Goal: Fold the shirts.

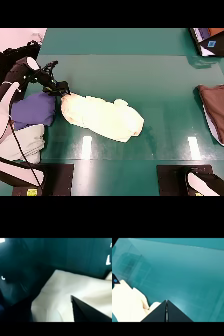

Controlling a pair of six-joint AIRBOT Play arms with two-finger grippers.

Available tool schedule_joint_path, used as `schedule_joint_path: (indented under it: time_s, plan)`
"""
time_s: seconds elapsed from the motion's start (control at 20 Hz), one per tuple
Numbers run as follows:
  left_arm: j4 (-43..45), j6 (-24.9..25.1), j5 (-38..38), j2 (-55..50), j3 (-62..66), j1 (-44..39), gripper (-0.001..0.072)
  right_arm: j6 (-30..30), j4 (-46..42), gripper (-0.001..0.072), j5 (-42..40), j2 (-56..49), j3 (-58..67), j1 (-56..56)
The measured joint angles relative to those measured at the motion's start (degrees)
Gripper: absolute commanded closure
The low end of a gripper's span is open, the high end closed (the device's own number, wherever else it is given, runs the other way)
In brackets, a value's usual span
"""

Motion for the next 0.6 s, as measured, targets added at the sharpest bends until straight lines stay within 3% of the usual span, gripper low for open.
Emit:
schedule_joint_path:
  time_s: [0.05, 0.25, 0.35, 0.4, 0.45, 0.5, 0.6]
  plan:
    - [-0.48, 0.24, 0.22, -0.57, -0.02, 0.11, 0.0153, 0.02, -0.07, 0.0693, -0.02, 0.0, -1.09, 0.0]
    - [-1.49, 0.63, 0.96, -1.7, -0.09, 0.46, 0.068, 0.04, -0.13, 0.0693, -0.37, -0.02, -8.79, 0.0]
    - [-2.08, 0.87, 0.81, -1.9, 0.22, 0.48, 0.0679, 0.07, -0.61, 0.0685, -0.46, -0.04, -13.64, 0.0]
    - [-2.29, 1.16, 0.39, -1.97, 0.76, 0.55, 0.0679, 0.09, -1.16, 0.054, -0.55, -0.04, -16.31, 0.0]
    - [-2.45, 1.46, -0.39, -1.97, 1.66, 0.55, 0.0679, 0.09, -1.86, 0.027, -0.55, -0.07, -19.21, 0.0]
    - [-2.64, 1.77, -1.22, -1.84, 2.62, 0.52, 0.0679, 0.09, -2.16, 0.0221, -0.57, -0.07, -22.75, 0.0]
    - [-2.99, 2.05, -2.43, -1.25, 5.03, 0.52, 0.0679, 0.13, -2.14, 0.0231, -0.83, -0.37, -30.27, 0.24]
